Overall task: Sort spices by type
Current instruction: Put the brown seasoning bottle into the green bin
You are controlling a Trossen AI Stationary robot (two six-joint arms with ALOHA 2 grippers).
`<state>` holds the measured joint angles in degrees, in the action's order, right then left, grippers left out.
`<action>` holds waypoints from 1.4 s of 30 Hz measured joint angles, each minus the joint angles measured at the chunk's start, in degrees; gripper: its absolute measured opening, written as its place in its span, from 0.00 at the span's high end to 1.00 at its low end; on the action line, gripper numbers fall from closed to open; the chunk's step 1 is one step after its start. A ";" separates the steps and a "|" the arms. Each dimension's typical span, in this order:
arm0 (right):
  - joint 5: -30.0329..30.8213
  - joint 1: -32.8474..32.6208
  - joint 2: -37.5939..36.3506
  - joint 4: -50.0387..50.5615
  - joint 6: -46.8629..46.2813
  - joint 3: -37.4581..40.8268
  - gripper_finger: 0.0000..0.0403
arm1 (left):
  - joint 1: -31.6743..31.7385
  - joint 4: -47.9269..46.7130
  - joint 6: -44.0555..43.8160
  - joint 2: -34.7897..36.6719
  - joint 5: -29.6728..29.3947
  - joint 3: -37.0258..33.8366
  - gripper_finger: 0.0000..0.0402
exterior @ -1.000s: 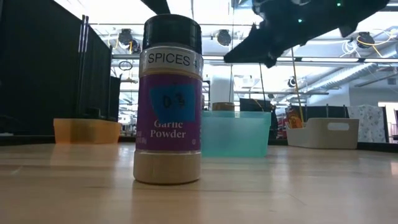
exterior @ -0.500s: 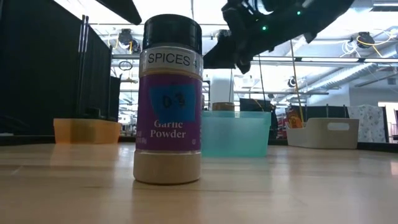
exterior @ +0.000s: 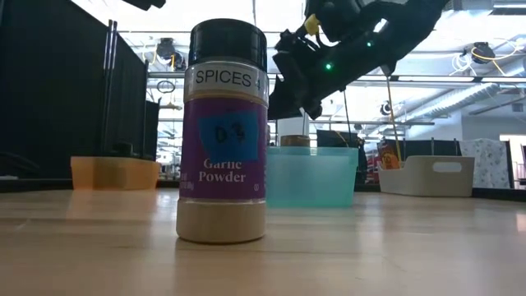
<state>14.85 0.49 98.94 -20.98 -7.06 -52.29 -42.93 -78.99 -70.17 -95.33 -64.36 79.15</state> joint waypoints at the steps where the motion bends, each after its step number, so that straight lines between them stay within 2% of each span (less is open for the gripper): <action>1: 0.00 0.14 0.00 0.28 0.01 -0.01 1.00 | -0.13 0.01 -0.07 0.00 -0.17 0.00 0.12; 29: 4.34 -0.38 -0.08 1.84 -3.69 0.01 1.00 | -0.40 0.23 -0.14 -0.04 -1.60 0.00 0.12; 36: 1.26 -1.03 -0.74 0.29 -1.19 0.04 1.00 | -0.40 0.49 -0.09 -0.04 -1.58 0.02 0.12; 42: 1.51 -1.75 -0.28 -1.17 -1.05 0.04 1.00 | 0.13 1.82 0.11 -0.04 -1.55 0.02 0.12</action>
<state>16.37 -1.26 98.66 -22.15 -8.10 -52.25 -42.80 -77.17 -70.06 -95.37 -65.91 79.18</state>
